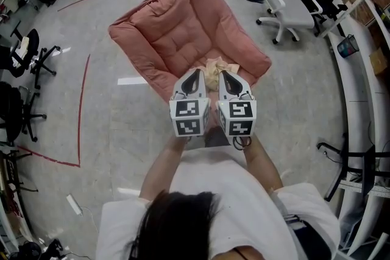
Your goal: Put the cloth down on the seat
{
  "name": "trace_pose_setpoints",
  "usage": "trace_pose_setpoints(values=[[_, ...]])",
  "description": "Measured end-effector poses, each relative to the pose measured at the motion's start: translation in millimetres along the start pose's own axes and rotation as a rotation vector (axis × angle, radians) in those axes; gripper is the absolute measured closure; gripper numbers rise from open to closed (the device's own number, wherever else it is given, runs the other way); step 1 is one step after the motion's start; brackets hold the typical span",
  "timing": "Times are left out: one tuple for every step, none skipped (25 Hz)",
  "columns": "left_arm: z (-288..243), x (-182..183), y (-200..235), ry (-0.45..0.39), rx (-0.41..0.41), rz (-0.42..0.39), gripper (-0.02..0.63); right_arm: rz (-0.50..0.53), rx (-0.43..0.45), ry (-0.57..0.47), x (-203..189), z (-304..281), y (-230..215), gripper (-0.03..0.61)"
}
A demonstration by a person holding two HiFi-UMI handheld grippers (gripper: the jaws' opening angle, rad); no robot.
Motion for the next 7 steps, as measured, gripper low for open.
trace_pose_setpoints(values=[[0.0,-0.7,-0.6,0.0,0.0,-0.001,0.586,-0.002,0.001,0.004,-1.1,0.4,0.0,0.552],[0.3,-1.7,-0.9,0.001,0.0,-0.001,0.586,-0.004,0.002,0.008,-2.3,0.6,0.0,0.552],[0.6,-2.9,-1.0,0.002,0.0,0.0,0.586,-0.006,0.002,0.009,-3.2,0.7,0.1,0.551],[0.9,-3.9,-1.1,0.003,-0.001,0.0,0.586,-0.007,0.003,0.009,-3.7,0.5,0.2,0.552],[1.0,-4.5,-1.0,0.003,-0.002,0.0,0.586,-0.007,0.004,0.007,-3.7,0.2,0.2,0.551],[1.1,-4.7,-1.0,0.002,-0.004,-0.001,0.586,-0.007,0.004,0.004,-3.6,-0.2,0.2,0.552],[1.1,-4.8,-1.0,0.0,-0.005,-0.003,0.586,-0.007,0.004,0.001,-3.5,-0.6,0.1,0.552]])
Point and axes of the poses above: the fingertips, and each gripper's own axes: z backward along the fingers, y to its left, x out of its top, the point moved 1 cm from there along z, backward along the fingers, and after that the axes turned 8 degrees about -x, right-handed, at the moved point
